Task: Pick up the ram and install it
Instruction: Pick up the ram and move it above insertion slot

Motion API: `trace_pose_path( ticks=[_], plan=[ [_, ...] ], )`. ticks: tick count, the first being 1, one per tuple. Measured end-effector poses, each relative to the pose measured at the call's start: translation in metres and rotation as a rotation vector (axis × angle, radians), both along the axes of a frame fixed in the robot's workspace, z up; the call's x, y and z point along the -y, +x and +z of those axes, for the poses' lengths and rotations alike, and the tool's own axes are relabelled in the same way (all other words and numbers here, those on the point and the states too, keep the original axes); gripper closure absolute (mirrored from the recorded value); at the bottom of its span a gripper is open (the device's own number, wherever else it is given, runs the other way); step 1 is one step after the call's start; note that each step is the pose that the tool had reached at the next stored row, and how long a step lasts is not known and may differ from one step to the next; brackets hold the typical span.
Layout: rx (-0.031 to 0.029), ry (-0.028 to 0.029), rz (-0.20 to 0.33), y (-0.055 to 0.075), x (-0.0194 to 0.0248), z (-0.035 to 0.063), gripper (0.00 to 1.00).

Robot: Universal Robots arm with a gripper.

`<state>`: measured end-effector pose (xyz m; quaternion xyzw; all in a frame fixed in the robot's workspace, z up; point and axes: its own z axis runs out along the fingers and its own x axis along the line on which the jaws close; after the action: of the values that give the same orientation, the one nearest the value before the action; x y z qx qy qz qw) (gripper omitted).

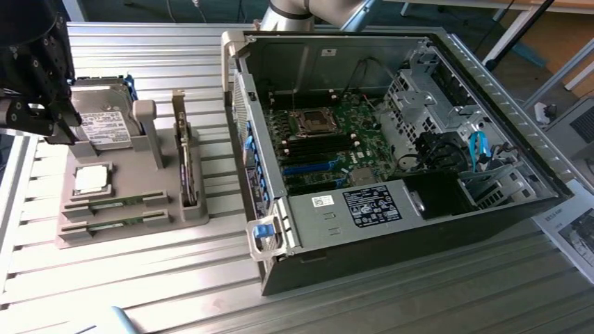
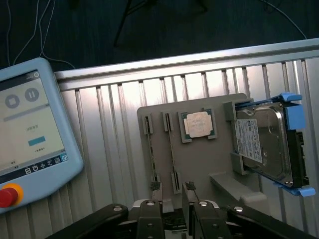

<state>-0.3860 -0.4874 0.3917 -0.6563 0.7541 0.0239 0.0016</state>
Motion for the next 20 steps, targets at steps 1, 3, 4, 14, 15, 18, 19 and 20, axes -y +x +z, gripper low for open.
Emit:
trace_pose_path(
  ticks=[1, 3, 4, 14, 15, 18, 19, 20],
  plan=[
    [0.0000, 0.0000, 0.000, 0.000, 0.0000, 0.0000, 0.70],
    [0.0000, 0.0000, 0.001, 0.000, 0.0004, -0.0001, 0.70],
    [0.0001, 0.0001, 0.001, 0.000, 0.0004, -0.0003, 0.70],
    [-0.0097, 0.0007, 0.022, 0.003, 0.0028, -0.0261, 0.70],
    [-0.0117, 0.0008, 0.030, 0.006, 0.0028, -0.0297, 0.70],
    [-0.0140, 0.0006, 0.042, 0.007, 0.0039, -0.0366, 0.70],
    [-0.0145, 0.0006, 0.045, 0.007, 0.0047, -0.0398, 0.70],
    [-0.0150, 0.0007, 0.048, 0.007, 0.0054, -0.0425, 0.70]
  ],
)
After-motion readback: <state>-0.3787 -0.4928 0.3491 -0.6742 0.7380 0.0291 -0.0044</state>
